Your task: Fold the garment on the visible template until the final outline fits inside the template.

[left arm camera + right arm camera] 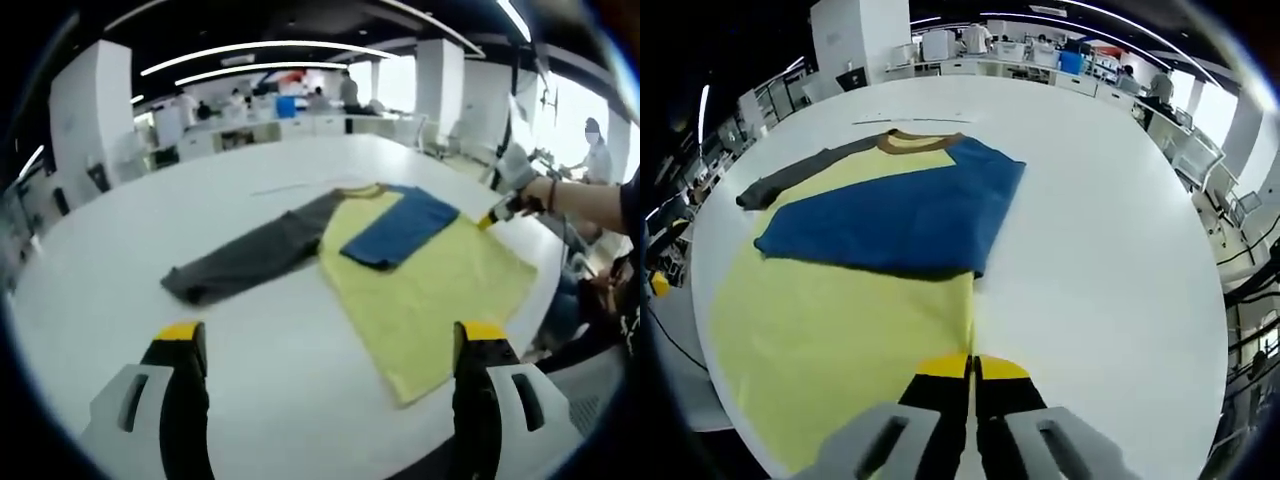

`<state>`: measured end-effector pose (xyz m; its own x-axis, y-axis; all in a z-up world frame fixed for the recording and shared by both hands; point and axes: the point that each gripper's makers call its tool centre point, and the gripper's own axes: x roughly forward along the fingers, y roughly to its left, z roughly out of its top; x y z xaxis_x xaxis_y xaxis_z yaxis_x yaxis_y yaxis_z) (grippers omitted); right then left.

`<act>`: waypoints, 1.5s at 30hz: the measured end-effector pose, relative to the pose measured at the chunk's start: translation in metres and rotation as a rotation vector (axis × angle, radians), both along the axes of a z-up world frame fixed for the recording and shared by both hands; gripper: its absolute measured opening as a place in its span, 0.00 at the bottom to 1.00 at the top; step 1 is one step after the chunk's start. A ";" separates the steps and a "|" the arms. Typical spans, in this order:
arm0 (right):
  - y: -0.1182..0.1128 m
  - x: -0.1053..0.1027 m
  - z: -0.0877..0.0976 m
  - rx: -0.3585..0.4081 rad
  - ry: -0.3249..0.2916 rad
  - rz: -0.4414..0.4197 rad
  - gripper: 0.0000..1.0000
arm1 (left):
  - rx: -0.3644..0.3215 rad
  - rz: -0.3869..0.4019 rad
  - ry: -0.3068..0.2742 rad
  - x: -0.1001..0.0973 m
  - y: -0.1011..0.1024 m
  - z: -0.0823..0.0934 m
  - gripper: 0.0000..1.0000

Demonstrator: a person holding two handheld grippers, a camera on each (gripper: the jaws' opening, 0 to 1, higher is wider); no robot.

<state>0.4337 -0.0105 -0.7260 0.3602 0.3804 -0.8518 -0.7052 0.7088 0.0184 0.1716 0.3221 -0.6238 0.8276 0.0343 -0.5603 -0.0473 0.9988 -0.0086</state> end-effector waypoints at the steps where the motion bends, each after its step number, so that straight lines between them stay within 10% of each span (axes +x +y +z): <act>1: 0.000 0.000 0.000 0.002 0.000 0.001 0.00 | 0.002 0.002 0.001 0.000 0.001 0.000 0.99; 7: 0.002 0.001 0.000 0.057 0.021 -0.061 0.02 | -0.002 0.019 -0.003 0.000 0.006 0.001 0.99; 28: 0.030 -0.015 0.059 0.259 -0.022 -0.006 0.74 | -0.028 0.107 -0.015 0.005 0.039 -0.001 0.99; 45: 0.034 -0.045 0.110 0.307 -0.075 0.092 0.75 | 0.076 0.274 -0.066 0.009 0.113 -0.004 0.83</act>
